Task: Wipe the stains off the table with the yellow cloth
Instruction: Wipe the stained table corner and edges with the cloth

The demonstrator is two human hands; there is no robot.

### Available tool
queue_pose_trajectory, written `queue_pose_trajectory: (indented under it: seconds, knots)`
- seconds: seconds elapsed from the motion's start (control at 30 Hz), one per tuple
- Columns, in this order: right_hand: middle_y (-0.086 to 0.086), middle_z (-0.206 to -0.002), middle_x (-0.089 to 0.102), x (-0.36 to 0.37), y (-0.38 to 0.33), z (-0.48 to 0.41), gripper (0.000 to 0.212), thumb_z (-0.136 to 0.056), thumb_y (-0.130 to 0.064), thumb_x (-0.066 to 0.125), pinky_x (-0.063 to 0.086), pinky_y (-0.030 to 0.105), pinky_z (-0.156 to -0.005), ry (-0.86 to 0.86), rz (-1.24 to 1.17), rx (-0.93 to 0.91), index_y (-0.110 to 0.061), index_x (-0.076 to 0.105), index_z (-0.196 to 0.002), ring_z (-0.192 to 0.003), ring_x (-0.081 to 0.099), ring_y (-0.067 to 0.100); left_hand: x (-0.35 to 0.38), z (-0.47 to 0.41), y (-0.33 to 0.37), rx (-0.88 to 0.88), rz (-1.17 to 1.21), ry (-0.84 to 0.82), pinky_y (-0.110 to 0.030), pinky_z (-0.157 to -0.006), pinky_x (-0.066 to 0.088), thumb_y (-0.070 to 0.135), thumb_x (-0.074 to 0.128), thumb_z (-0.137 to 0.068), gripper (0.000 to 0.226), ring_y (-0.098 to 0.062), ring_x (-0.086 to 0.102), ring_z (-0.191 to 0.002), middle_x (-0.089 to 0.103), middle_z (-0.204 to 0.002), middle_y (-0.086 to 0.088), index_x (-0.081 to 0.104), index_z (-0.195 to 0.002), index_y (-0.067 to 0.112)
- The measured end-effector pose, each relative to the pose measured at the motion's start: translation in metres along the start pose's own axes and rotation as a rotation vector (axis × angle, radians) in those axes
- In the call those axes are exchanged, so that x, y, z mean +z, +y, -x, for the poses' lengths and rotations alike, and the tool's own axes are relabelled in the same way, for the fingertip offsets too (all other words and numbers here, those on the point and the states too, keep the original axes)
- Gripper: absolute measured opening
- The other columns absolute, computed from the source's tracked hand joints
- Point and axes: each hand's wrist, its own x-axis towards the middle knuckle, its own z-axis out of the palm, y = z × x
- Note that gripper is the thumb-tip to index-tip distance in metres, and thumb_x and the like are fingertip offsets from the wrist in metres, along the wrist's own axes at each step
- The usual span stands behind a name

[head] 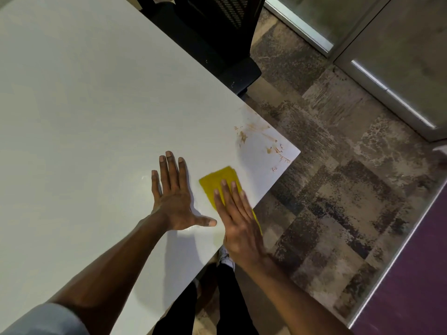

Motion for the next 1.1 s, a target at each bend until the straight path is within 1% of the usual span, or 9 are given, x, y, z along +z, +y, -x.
queue_pose_trajectory:
  seconds: [0.13,0.27,0.43,0.57,0.67,0.8,0.9,0.97,1.1]
  knots:
    - [0.013,-0.18,0.008,-0.016,0.025,-0.047,0.085,-0.088,0.008,0.033,0.02,0.054,-0.134,-0.071,0.092,0.035,-0.012,0.017,-0.17,-0.167,0.002,0.035,-0.003,0.0,0.002,-0.003,-0.011,-0.021,-0.064,-0.126,-0.027,0.113,0.058,-0.039,0.188,-0.037,-0.056,-0.149,-0.063,-0.156,-0.015,-0.052,-0.151,0.01]
    - [0.016,-0.179,0.004,-0.027,0.04,-0.12,0.09,-0.091,0.004,0.052,0.015,0.052,-0.135,-0.066,0.098,0.17,-0.01,0.011,-0.17,-0.167,-0.002,0.037,-0.004,-0.001,0.005,-0.013,-0.017,-0.015,-0.061,-0.124,-0.029,0.111,0.06,-0.041,0.185,-0.037,-0.056,-0.149,-0.066,-0.154,-0.013,-0.058,-0.145,0.015]
    - [0.015,-0.18,-0.001,-0.009,0.016,-0.083,0.085,-0.089,-0.004,0.03,0.015,0.054,-0.135,-0.095,0.078,0.069,-0.011,0.007,-0.171,-0.167,-0.006,0.037,0.0,0.002,0.001,-0.001,-0.006,0.005,-0.062,-0.125,-0.028,0.113,0.057,-0.039,0.187,-0.037,-0.056,-0.149,-0.063,-0.156,-0.015,-0.052,-0.151,0.011]
    - [0.013,-0.18,0.002,0.003,0.002,-0.036,0.081,-0.097,-0.014,0.044,0.022,0.056,-0.133,-0.129,0.061,-0.051,-0.013,0.011,-0.171,-0.168,0.001,0.035,0.004,0.0,-0.003,0.002,-0.014,0.038,-0.067,-0.13,-0.018,0.119,0.044,-0.034,0.187,-0.038,-0.051,-0.153,-0.056,-0.163,-0.018,-0.042,-0.158,0.009]
    - [0.01,-0.181,0.005,-0.008,0.018,-0.074,0.082,-0.091,-0.006,0.025,0.022,0.054,-0.134,-0.146,0.131,-0.066,-0.019,0.011,-0.171,-0.168,0.001,0.033,0.006,-0.003,-0.006,0.005,-0.021,0.049,-0.068,-0.13,-0.016,0.12,0.041,-0.033,0.188,-0.038,-0.049,-0.154,-0.053,-0.165,-0.018,-0.041,-0.159,0.008]
    - [0.01,-0.181,0.002,-0.03,0.049,-0.165,0.091,-0.09,0.005,0.043,0.01,0.051,-0.136,-0.12,0.157,0.068,-0.019,0.009,-0.171,-0.167,-0.004,0.034,0.008,-0.004,-0.005,-0.004,-0.022,0.051,-0.066,-0.129,-0.019,0.118,0.049,-0.036,0.186,-0.036,-0.051,-0.153,-0.053,-0.165,-0.016,-0.043,-0.159,0.011]
    - [0.014,-0.18,-0.002,-0.035,0.046,-0.197,0.091,-0.093,0.002,0.05,0.007,0.05,-0.136,-0.051,0.147,0.218,-0.016,0.008,-0.171,-0.167,-0.007,0.035,0.007,-0.005,-0.003,-0.002,-0.013,0.058,-0.064,-0.128,-0.023,0.116,0.053,-0.039,0.185,-0.035,-0.054,-0.151,-0.056,-0.163,-0.013,-0.047,-0.156,0.014]
    - [0.016,-0.18,-0.002,-0.028,0.03,-0.179,0.088,-0.093,0.001,0.046,0.01,0.052,-0.136,-0.039,0.126,0.206,-0.014,0.008,-0.171,-0.167,-0.006,0.038,0.005,-0.002,-0.004,0.004,-0.003,0.046,-0.064,-0.127,-0.025,0.115,0.054,-0.04,0.185,-0.036,-0.055,-0.151,-0.058,-0.162,-0.015,-0.048,-0.156,0.013]
    - [0.014,-0.18,0.004,-0.004,-0.008,-0.105,0.086,-0.086,-0.001,0.018,0.018,0.054,-0.135,-0.154,0.127,-0.059,-0.016,0.012,-0.171,-0.167,0.0,0.037,0.005,0.002,-0.003,-0.002,-0.024,0.033,-0.066,-0.127,-0.023,0.116,0.049,-0.04,0.184,-0.038,-0.055,-0.15,-0.058,-0.16,-0.019,-0.047,-0.155,0.009]
